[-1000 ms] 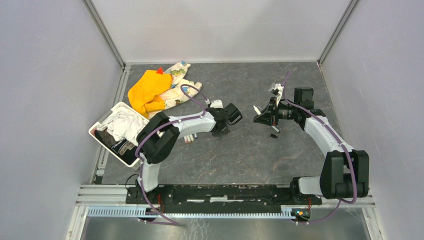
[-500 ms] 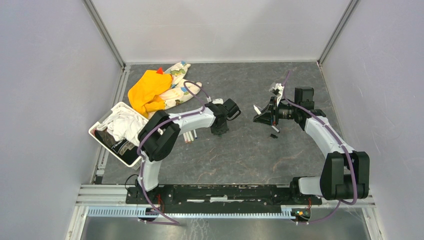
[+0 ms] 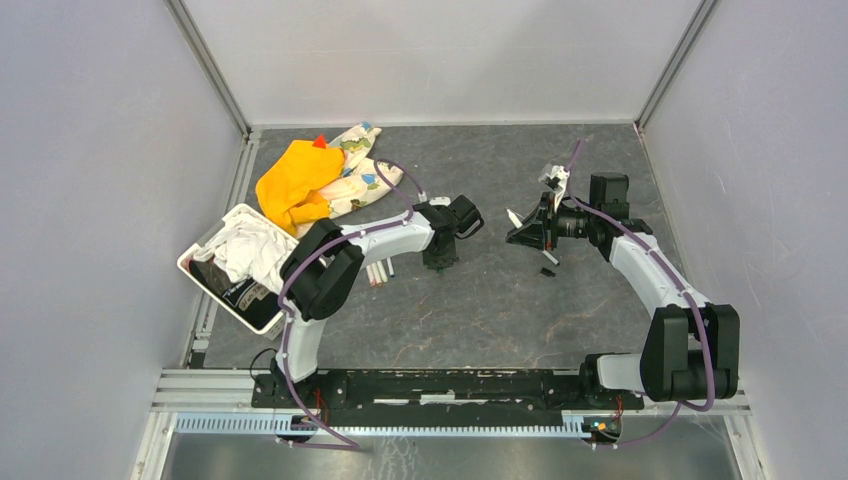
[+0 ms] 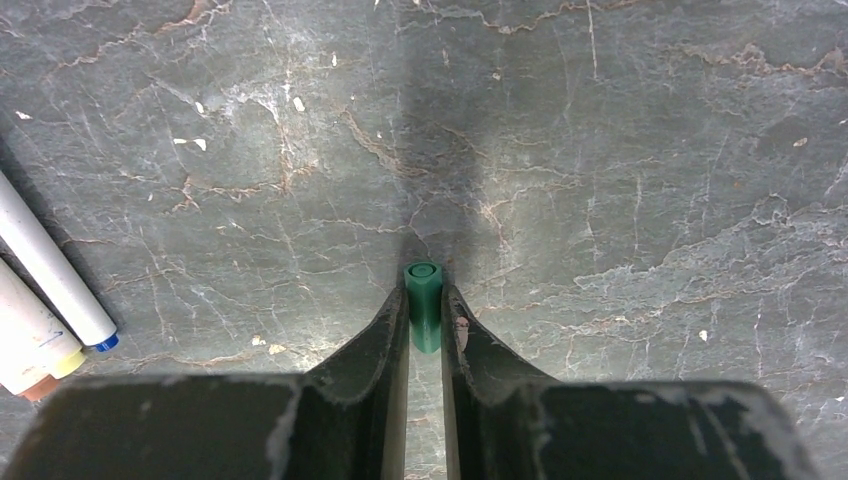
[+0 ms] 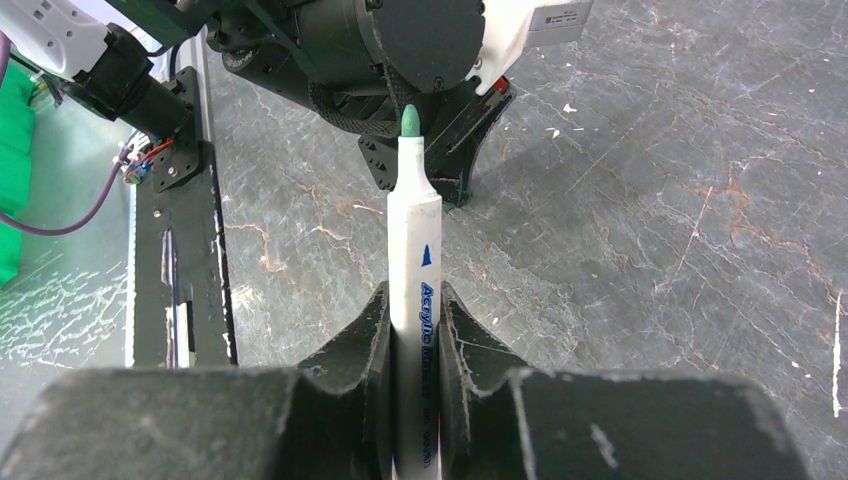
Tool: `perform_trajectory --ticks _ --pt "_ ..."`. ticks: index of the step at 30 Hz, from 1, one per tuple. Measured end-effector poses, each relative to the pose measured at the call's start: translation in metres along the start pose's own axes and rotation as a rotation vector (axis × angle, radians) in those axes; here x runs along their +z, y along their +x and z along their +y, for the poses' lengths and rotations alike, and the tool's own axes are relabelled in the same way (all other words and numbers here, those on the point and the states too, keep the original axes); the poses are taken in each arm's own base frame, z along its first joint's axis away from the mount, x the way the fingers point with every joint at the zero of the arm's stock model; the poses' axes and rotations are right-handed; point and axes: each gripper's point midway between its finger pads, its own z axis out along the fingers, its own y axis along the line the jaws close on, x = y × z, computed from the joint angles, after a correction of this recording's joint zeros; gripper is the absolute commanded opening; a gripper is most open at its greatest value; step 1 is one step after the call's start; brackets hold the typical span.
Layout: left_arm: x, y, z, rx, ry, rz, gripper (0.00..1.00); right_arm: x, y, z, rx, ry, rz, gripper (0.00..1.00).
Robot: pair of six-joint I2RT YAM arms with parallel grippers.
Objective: Insert the pens into the pen caps
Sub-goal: Pick up the pen cap from the center of the board.
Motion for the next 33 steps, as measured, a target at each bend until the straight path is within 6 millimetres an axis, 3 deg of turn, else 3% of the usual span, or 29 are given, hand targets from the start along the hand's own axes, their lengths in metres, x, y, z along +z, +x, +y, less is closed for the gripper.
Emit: perform_trajectory --ticks 6,11,19,23,27,33 --pt "-0.002 -0.006 0.004 0.015 -0.01 -0.036 0.02 0.0 -0.002 0.0 0.001 0.001 -0.008 0.0" --pt "-0.005 -0.007 0.02 0.027 -0.048 -0.061 0.02 0.002 0.0 0.001 0.008 -0.007 -0.014 0.0" --pt "-0.023 -0.006 0.026 -0.016 0.041 -0.098 0.02 0.022 0.017 0.017 0.033 -0.067 -0.005 0.0" --pt "-0.029 -0.006 0.024 -0.084 0.112 -0.12 0.02 0.042 0.04 0.029 0.101 -0.109 0.018 0.0" --pt "-0.031 -0.007 0.026 -0.17 0.172 -0.139 0.02 0.065 0.079 0.041 0.223 -0.124 0.074 0.0" --pt "-0.028 -0.01 0.024 -0.295 0.227 -0.162 0.02 0.085 0.122 0.058 0.377 -0.091 0.132 0.0"
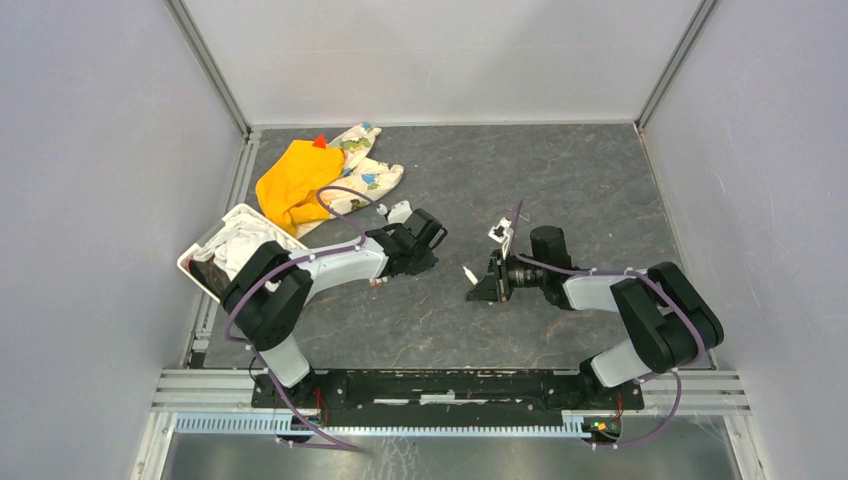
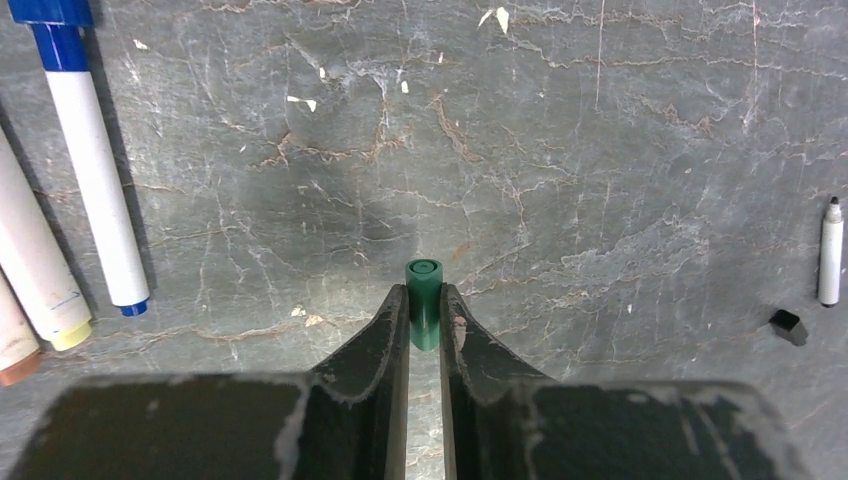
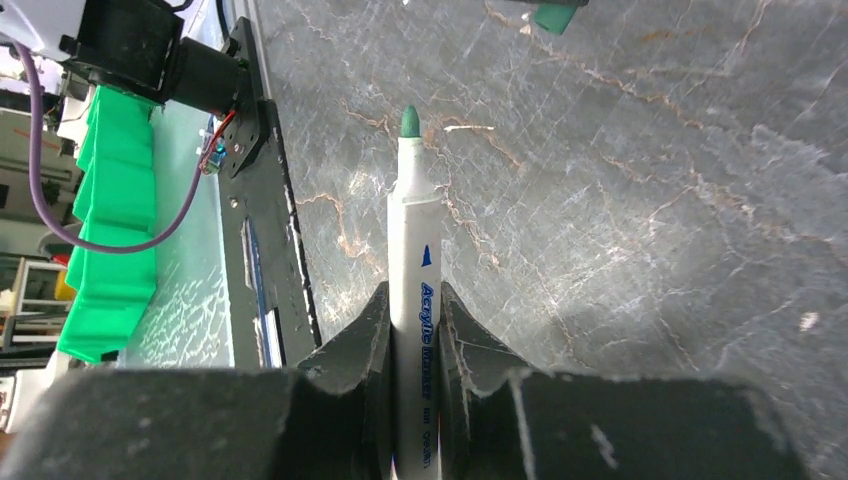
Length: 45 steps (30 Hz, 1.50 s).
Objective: Insert the pens into the pen caps
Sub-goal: Pick up the pen cap from the center of the board, then insert the pen cap onto the pen.
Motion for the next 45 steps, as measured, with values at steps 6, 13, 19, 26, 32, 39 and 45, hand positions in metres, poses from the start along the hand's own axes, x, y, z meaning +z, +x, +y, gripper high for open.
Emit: perform_trajectory --ticks 6,13,19,26,32,39,45 --pt "0.004 0.002 -0.002 -0.08 0.021 -0.008 0.02 0.019 0.013 -0.006 0.093 0.053 0.014 0.0" --pt "0.005 0.004 -0.011 -0.152 0.06 0.002 0.02 0.029 0.032 -0.023 0.206 0.126 0.048 0.0" --pt "0.005 0.009 -0.015 -0.184 0.081 0.024 0.02 0.034 0.029 -0.028 0.24 0.139 0.05 0.0" --pt "0.003 0.012 -0.022 -0.189 0.108 0.039 0.02 0.04 0.028 -0.03 0.293 0.138 0.058 0.0" --pt "0.002 0.016 -0.026 -0.199 0.119 0.05 0.02 0.044 0.029 -0.027 0.324 0.125 0.073 0.0" --pt "0.001 0.017 -0.027 -0.216 0.122 0.056 0.02 0.049 0.031 -0.023 0.349 0.103 0.098 0.0" --pt "0.001 0.017 -0.027 -0.217 0.121 0.057 0.02 0.05 0.031 -0.023 0.359 0.102 0.106 0.0"
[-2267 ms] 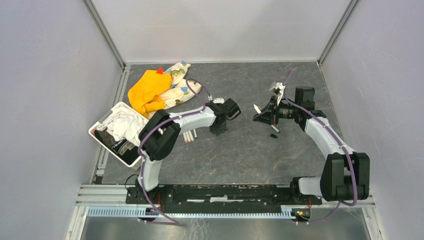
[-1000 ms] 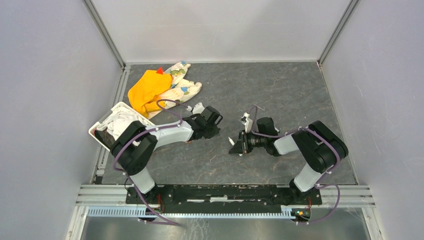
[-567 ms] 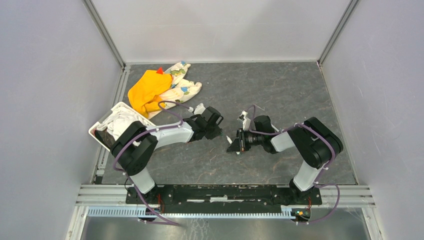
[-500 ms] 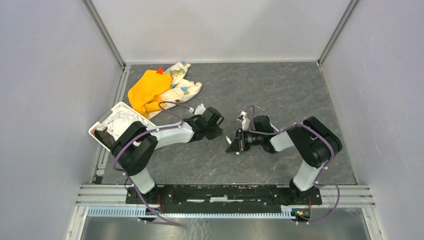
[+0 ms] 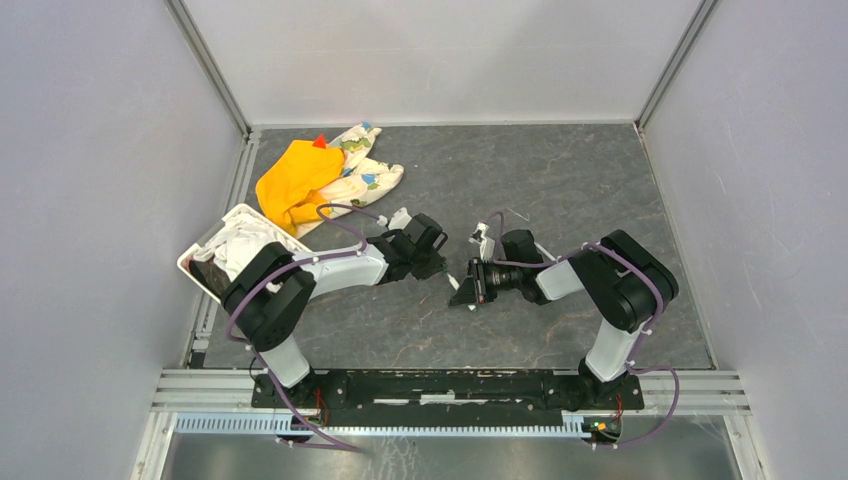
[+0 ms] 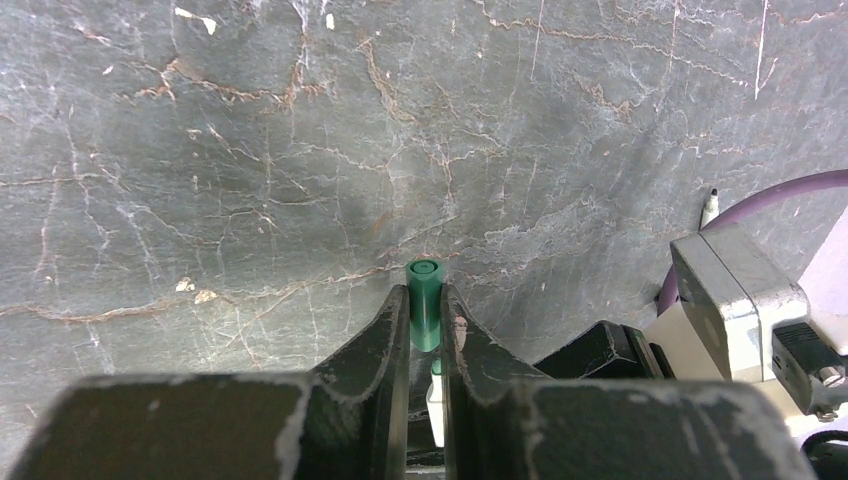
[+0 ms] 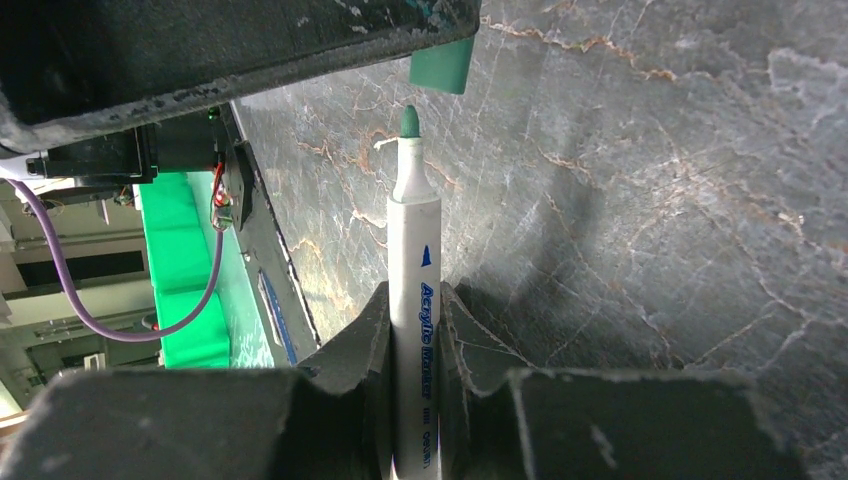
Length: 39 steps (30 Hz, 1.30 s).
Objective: Insert the pens into the pen caps
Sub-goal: Insert the pen cap onto the pen.
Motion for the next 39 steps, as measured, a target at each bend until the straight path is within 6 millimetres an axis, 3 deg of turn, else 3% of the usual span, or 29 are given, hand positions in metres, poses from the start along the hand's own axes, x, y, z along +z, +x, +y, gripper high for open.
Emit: perform_trajectory --ticks 39 --pt "-0.0055 0.0034 -0.0017 0.002 0.002 0.004 0.02 0.0014 -0.0023 -0.0025 0.052 0.034 0.025 0.0"
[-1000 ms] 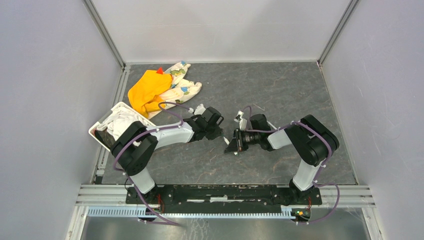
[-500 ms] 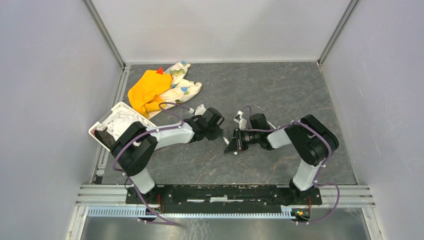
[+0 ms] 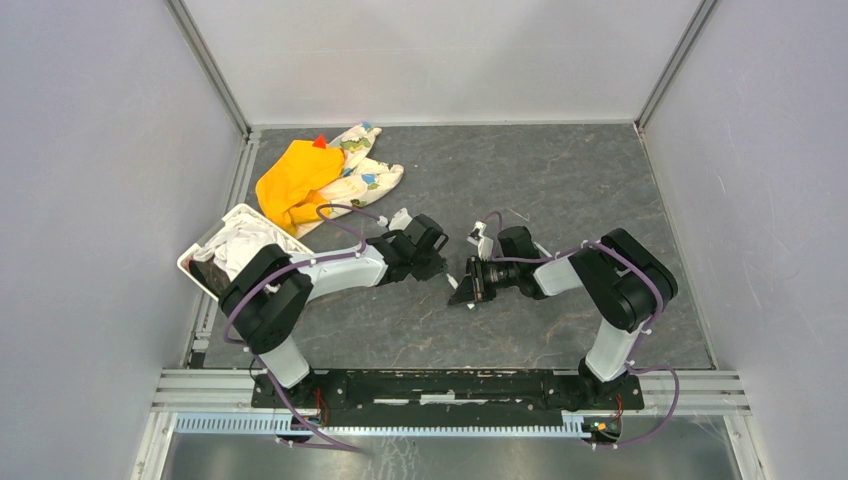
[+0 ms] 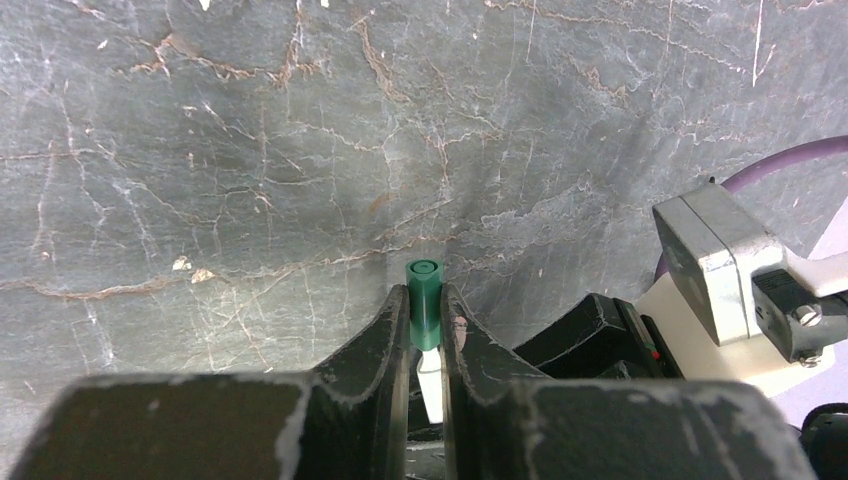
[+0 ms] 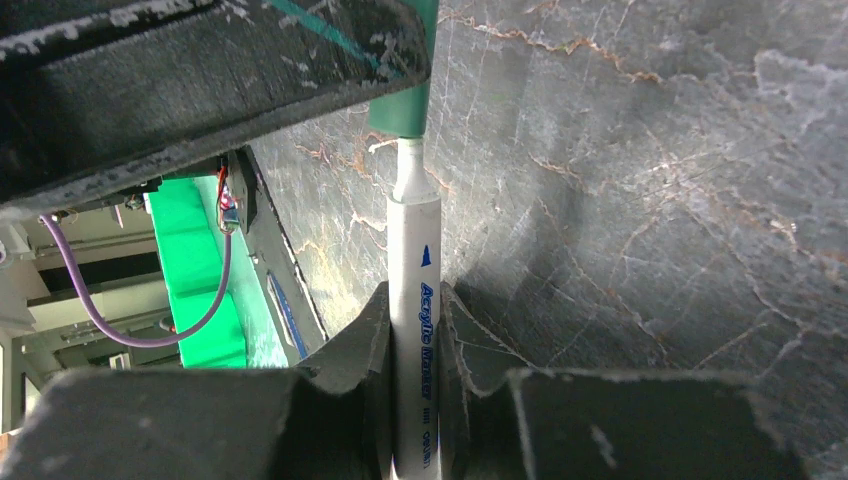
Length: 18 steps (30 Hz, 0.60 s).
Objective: Insert the pens into the pen caps
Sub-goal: Insert the pen cap onto the pen.
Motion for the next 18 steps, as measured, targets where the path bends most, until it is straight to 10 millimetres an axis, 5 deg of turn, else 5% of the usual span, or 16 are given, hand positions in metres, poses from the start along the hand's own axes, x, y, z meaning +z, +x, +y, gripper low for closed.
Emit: perform_trajectory --ticks 18 --pt "-0.0055 0.0029 -0.0037 -0.001 0.007 -0.008 0.02 -0.001 -0.0035 -0.0007 -0.035 0.008 -0.015 0.0"
